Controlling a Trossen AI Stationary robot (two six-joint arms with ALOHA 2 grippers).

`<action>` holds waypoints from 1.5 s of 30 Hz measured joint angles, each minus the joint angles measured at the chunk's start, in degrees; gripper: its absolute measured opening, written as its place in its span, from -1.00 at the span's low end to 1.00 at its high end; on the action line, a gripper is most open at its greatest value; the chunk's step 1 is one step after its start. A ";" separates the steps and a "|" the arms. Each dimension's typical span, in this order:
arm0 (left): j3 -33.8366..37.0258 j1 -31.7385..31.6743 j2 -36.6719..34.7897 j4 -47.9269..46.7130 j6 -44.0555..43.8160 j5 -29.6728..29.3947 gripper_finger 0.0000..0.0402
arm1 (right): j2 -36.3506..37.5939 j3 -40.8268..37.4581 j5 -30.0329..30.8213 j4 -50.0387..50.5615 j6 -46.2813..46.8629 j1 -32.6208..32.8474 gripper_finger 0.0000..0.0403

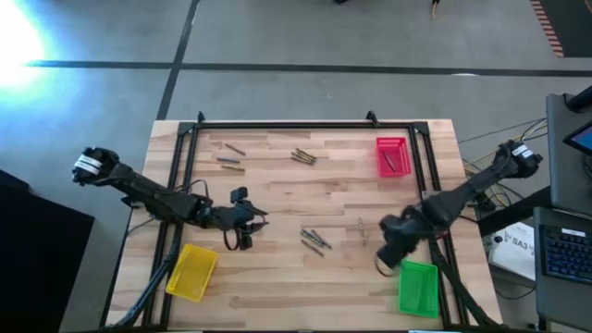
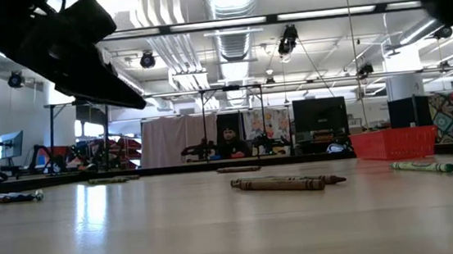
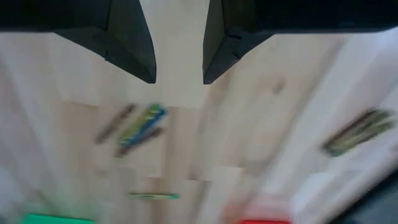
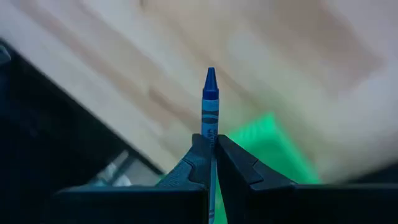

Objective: Sort crayons
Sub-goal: Put the blue crayon into the green bin, then put the green crayon into the red bin

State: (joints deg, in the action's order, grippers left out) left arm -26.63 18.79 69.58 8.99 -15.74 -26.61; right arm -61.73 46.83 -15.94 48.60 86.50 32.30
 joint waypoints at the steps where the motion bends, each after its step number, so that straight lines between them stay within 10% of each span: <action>1: 0.43 0.01 -0.37 -0.15 -0.42 -2.08 -0.43 | 0.10 0.23 0.01 0.40 2.06 2.09 -0.95; 11: 0.70 0.30 -2.21 -1.54 -1.80 -4.32 -0.43 | -2.66 0.61 -0.14 0.66 15.49 16.73 -0.87; 22: 0.52 0.30 -1.59 -1.91 -1.78 -5.74 -0.43 | -7.72 0.61 -0.83 0.49 13.86 17.93 -0.37; 45: 0.44 0.24 -1.40 -1.92 -0.66 -6.89 -0.43 | -7.78 0.66 25.62 -0.40 -2.14 -6.41 -0.25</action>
State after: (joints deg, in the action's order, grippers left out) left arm -26.20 19.03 68.18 7.07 -16.40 -33.50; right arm -69.51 47.48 9.68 48.20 84.35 25.89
